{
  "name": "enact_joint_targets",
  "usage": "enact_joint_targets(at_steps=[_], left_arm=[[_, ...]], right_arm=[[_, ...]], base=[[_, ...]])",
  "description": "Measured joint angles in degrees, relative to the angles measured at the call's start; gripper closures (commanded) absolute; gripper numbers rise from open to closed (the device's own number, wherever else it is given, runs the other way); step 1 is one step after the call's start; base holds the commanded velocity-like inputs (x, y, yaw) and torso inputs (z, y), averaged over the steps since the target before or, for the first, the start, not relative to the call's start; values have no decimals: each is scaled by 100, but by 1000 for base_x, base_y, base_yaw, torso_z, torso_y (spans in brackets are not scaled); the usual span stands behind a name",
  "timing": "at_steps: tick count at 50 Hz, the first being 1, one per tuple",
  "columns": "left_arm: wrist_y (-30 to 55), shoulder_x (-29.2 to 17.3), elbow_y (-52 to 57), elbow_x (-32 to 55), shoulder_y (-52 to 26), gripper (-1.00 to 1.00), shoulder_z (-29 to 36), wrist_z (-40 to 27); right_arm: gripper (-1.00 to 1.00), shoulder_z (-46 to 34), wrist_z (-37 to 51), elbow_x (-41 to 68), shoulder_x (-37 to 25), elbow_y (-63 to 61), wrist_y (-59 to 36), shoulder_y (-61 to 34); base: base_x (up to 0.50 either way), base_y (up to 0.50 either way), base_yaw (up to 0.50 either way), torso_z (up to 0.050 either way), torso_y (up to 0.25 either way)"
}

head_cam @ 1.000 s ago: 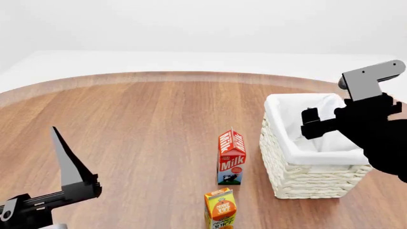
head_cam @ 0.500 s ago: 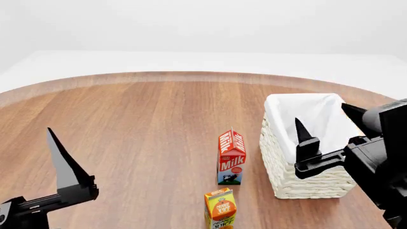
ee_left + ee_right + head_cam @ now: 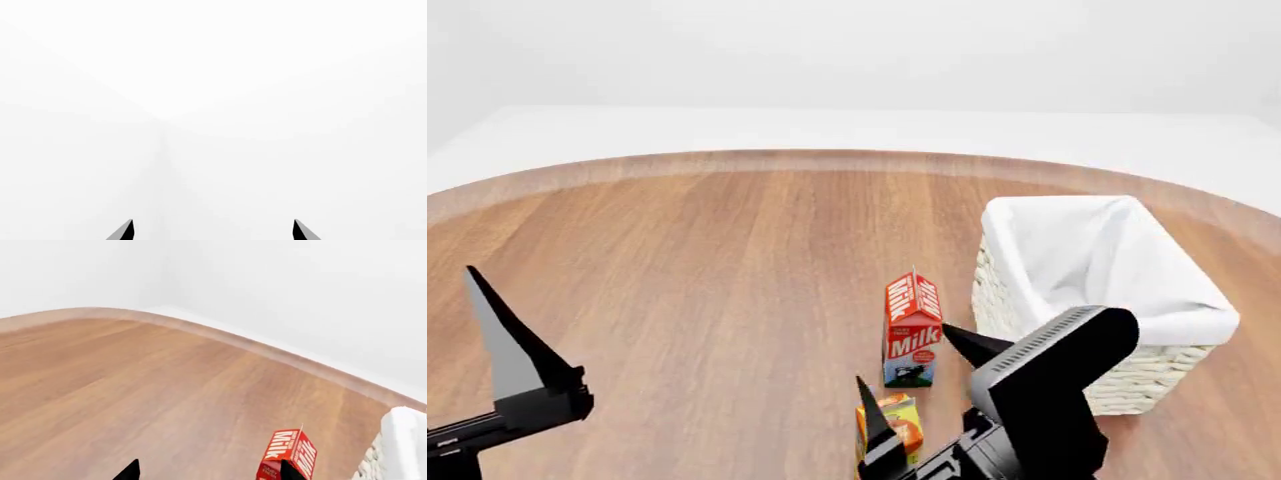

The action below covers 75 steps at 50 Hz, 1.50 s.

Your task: Pick up the cream cheese box and the butter, and put them in the basket.

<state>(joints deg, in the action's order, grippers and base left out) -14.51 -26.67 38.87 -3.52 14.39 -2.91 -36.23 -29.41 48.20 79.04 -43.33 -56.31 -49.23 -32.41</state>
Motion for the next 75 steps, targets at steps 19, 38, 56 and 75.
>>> enact_joint_targets(at_steps=[19, 38, 56, 75], left_arm=[[-5, -66, 35, 100, 127, -100, -338, -110], [-63, -89, -57, 169, 180, -100, -501, -176], [-112, -99, -143, 232, 223, -100, -605, -219], [-142, -103, -177, 251, 239, -100, -629, -233]], right_arm=[[-100, -1070, 415, -498, 1372, 47, -316, 200], [-100, -1684, 925, -636, 2438, 207, -423, 250], [-100, -1789, 1252, -431, 3009, 667, -96, 633], [-100, -1826, 2012, 244, 3332, 1077, 169, 1033]], base=[[0, 0, 0, 0, 0], [0, 0, 0, 0, 0], [0, 0, 0, 0, 0], [0, 0, 0, 0, 0]])
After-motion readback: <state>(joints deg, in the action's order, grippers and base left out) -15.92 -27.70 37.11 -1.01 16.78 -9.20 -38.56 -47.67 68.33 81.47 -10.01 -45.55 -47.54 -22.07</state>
